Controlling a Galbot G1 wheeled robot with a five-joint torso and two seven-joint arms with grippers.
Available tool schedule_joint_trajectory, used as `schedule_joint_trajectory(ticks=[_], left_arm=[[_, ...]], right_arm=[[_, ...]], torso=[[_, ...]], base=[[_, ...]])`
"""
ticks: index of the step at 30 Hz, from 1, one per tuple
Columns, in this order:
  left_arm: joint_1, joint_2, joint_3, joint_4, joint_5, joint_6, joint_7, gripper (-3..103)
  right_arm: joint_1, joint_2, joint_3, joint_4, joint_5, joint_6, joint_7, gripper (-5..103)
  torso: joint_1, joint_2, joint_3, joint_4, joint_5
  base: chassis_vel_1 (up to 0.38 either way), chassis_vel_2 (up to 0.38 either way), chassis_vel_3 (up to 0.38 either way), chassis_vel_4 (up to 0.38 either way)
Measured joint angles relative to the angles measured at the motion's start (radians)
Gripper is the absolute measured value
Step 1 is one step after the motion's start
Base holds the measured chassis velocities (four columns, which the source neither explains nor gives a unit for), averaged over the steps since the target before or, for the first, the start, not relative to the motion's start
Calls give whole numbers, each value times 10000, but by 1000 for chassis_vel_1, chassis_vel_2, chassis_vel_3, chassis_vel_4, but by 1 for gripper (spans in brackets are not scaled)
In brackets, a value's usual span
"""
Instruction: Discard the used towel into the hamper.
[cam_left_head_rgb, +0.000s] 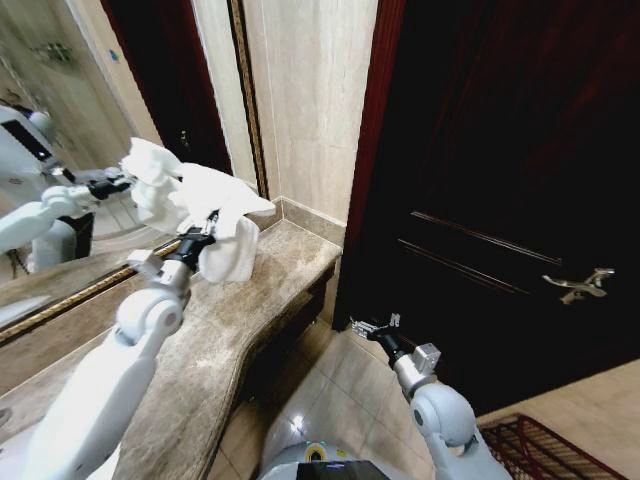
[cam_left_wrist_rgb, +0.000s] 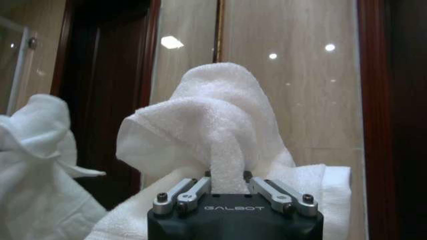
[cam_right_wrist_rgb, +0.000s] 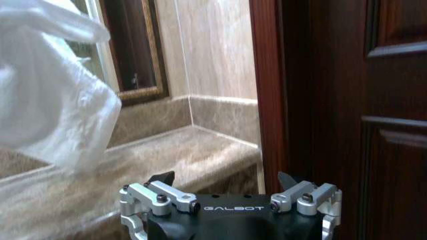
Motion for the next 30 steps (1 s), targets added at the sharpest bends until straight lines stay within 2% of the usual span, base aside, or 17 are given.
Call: schedule_joint_trajectory(ticks=[2,4,6,7,9,11,13,14,15,17,18,19,22,24,26,28,30], left_arm=[[337,37,-143,-326,53,68,-176,14],[905,33,-328,-1121,116,634,-1080,14],[1122,-17,-367,-1612,79,1102,-1687,14],[1122,-17,-367,-1612,79,1102,-1687,14],[1695,-178,-609,-2334,194,1558,-2123,14],[2000,-276,-723,-2516,416,1580,-2128,14],[2697,-591,-975,-2733,1132,1284,-1819,14],[3049,-793,-1173,-2761,1534,1010,-1457,14],[3049,-793,-1173,-2761,1534,1010,-1457,14],[3476,-1045,-1563,-2584,2112,394,-662,14],[3742,-1152,-1917,-2245,2393,-189,35,14],[3742,-1152,-1917,-2245,2393,-189,35,14],[4242,-1256,-2611,-1885,2218,-959,850,14],[4445,-1344,-2819,-1920,2042,-1086,1055,14],[4924,-1607,-3117,-2104,1850,-1392,1474,14],[5595,-2112,-3379,-2313,1907,-1991,2017,14],[5774,-2297,-3454,-2380,1953,-2102,2091,14]], right_arm=[[-6,1,64,155,39,6,3,100],[-41,-46,342,596,240,-12,-15,100],[-123,-82,639,906,371,-50,-89,100],[-123,-82,639,906,371,-50,-89,100],[-219,-215,995,1334,599,-203,-129,100],[-228,-270,1058,1442,661,-231,-119,100],[-232,-401,1191,1694,796,-271,-106,100],[-232,-453,1245,1814,866,-293,-100,100],[-232,-453,1245,1814,866,-293,-100,100],[-246,-510,1331,2024,990,-339,-94,100],[-296,-528,1397,2187,1089,-361,-93,100],[-296,-528,1397,2187,1089,-361,-93,100],[-495,-541,1513,2455,1229,-372,-85,100],[-554,-556,1542,2522,1262,-373,-81,100],[-676,-616,1614,2661,1336,-373,-58,100],[-800,-707,1690,2820,1427,-398,6,100],[-827,-728,1716,2870,1459,-430,52,100]], torso=[[0,0,0,1,0],[0,0,0,2,-1],[0,0,1,1,0],[0,0,1,1,0],[0,0,0,-4,1],[0,0,0,-3,6],[0,0,1,3,-1],[0,0,1,3,-1],[0,0,1,3,-1],[0,0,0,2,2],[0,0,0,0,-2],[0,0,0,0,-2],[2,-2,2,-1,-2],[2,-2,1,-2,0],[1,-1,1,0,0],[0,-1,1,1,2],[0,-1,0,1,0]], base=[[0,0,0,0],[0,0,0,0],[0,0,0,0],[0,0,0,0],[0,0,0,0],[0,0,0,0],[0,0,0,0],[0,0,0,0],[0,0,0,0],[0,0,0,0],[0,0,0,0],[0,0,0,0],[0,0,0,0],[0,0,0,0],[0,0,0,0],[0,0,0,0],[0,0,0,0]])
